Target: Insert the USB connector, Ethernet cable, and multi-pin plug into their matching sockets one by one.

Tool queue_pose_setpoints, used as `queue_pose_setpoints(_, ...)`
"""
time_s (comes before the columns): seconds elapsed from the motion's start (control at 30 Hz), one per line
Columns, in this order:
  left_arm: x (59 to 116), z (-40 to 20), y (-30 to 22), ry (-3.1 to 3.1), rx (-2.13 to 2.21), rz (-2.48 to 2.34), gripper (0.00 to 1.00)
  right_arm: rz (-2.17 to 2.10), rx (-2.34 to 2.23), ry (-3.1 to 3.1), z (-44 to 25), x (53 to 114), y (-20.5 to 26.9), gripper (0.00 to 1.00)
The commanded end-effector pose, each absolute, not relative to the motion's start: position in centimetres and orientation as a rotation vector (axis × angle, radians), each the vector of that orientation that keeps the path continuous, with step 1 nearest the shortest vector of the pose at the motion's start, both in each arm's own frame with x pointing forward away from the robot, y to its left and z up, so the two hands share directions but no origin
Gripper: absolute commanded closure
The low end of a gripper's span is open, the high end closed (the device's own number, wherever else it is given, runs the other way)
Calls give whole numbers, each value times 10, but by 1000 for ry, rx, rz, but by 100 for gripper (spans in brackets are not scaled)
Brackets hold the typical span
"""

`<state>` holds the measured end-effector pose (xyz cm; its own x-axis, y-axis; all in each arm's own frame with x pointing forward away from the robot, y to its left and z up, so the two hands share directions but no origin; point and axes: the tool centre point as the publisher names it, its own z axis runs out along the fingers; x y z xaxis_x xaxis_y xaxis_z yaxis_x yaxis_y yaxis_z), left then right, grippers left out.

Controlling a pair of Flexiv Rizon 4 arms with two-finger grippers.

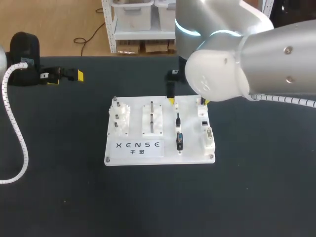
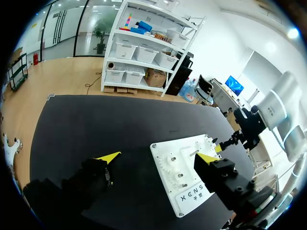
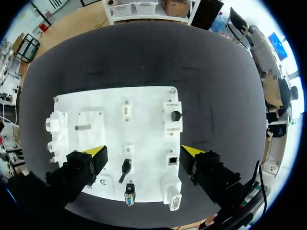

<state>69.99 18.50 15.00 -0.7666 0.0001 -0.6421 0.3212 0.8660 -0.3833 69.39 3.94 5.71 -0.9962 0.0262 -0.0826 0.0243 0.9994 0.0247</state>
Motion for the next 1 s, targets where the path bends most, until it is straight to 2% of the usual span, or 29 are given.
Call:
queue_pose_setpoints(0.03,700,150,185,2374,232,-636,0,30,-8,3062,58,687,50,0)
queue_pose_setpoints(0.37,700,150,185,2374,232,-636,0,36,-87,3091,52,674,66,0)
queue_pose_setpoints(1.0,700,150,185,2374,232,-636,0,82,-45,3142,42,649,60,0)
